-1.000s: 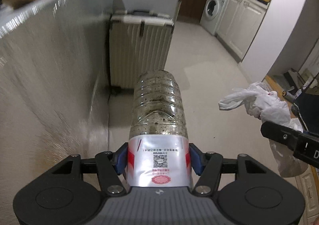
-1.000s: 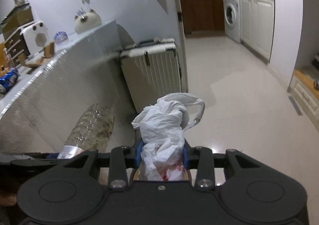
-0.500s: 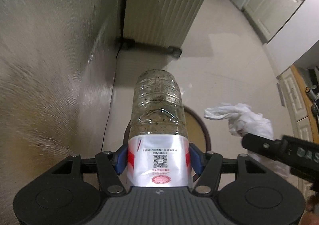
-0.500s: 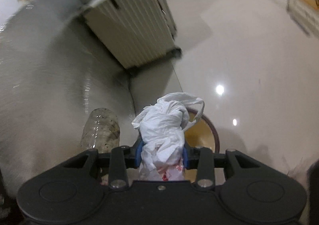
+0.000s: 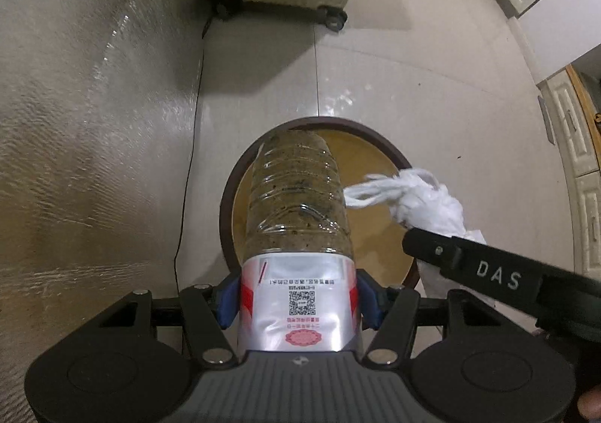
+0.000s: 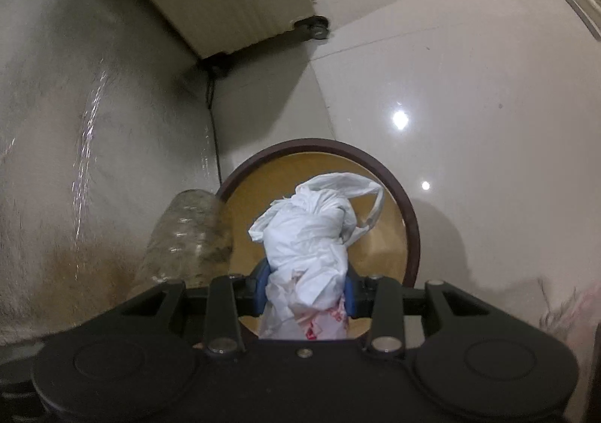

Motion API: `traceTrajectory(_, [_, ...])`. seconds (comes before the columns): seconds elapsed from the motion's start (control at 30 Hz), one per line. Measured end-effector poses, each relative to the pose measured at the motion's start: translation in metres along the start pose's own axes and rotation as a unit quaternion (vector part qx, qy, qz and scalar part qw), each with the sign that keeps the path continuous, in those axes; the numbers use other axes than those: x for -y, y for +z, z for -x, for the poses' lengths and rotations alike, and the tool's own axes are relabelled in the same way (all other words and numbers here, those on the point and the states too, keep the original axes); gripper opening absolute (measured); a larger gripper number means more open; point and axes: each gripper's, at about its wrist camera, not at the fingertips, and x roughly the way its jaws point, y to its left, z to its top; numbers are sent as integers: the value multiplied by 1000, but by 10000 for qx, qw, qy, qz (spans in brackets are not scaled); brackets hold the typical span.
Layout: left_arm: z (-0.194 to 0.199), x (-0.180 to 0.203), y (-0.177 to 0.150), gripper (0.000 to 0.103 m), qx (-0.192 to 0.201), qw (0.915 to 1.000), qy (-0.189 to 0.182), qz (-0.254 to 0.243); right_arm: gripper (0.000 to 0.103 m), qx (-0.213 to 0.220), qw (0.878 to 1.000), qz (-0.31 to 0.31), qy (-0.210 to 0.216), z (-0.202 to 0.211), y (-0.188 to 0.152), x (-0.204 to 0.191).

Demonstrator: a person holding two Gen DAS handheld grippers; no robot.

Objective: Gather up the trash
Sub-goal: 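Open both tools to drop the bag and bottle into the wastebasket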

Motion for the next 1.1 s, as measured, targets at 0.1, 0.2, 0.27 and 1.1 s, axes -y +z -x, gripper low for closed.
traceTrajectory(0.1, [-12, -2, 4, 62, -125, 9999, 101, 11, 38, -42, 9998, 180, 36, -3, 2, -2])
traceTrajectory(0.2, [-22, -4, 7, 62, -233, 9996, 181, 27, 38, -61, 9994, 347, 17, -9, 6, -3])
traceTrajectory(0.27, [-27, -4, 8, 62, -265, 9994, 226, 13, 38, -77, 9995, 317, 37, -14, 10, 0])
traceTrajectory(1.1, [-31, 4, 8, 90, 153, 9998, -77, -141, 63, 278, 9996, 45, -96, -2, 19, 19])
